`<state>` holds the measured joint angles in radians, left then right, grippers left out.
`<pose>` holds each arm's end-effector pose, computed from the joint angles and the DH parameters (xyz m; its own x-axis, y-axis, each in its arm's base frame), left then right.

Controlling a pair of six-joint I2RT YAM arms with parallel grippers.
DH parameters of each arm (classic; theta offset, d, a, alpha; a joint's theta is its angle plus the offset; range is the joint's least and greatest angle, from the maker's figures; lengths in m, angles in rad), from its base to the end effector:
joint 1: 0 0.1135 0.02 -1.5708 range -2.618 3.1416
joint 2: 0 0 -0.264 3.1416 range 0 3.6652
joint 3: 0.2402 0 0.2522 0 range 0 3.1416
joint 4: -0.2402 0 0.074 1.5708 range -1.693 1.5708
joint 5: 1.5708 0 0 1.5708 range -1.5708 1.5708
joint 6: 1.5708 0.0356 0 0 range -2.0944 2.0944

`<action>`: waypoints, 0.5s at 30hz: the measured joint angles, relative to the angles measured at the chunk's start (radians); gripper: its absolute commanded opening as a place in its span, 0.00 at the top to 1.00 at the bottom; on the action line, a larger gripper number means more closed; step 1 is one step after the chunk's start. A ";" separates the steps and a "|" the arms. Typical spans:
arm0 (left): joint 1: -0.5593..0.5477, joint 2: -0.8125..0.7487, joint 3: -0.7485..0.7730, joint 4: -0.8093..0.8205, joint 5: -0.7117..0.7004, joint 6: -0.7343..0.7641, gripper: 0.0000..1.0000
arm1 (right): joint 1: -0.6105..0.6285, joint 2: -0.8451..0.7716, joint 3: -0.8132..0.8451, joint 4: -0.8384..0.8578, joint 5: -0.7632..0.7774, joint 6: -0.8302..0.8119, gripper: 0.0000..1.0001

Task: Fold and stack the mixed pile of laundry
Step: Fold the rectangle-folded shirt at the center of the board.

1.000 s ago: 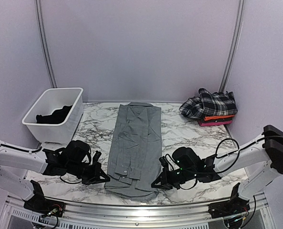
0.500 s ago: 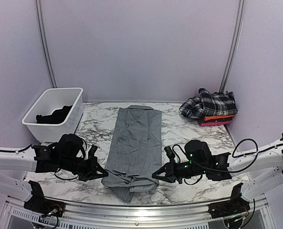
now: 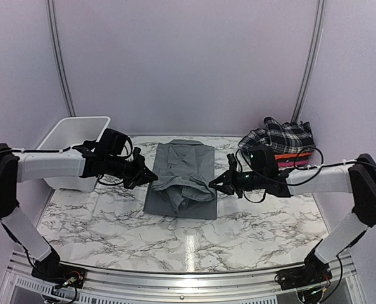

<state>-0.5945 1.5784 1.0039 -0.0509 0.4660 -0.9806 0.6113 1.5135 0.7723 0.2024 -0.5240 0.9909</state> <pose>0.2777 -0.2071 0.2328 -0.9364 -0.2629 -0.2327 0.0435 0.5708 -0.8200 0.2486 0.1960 0.2021 -0.9401 0.2256 -0.2555 -0.1135 0.4998 0.8587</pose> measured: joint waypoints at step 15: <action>0.113 0.423 0.312 0.039 0.066 0.035 1.00 | -0.225 0.446 0.360 -0.029 -0.214 -0.151 0.97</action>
<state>-0.4812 2.0010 1.3159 -0.0124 0.5320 -0.9455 0.3859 1.9591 1.1320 0.1730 -0.7376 0.8402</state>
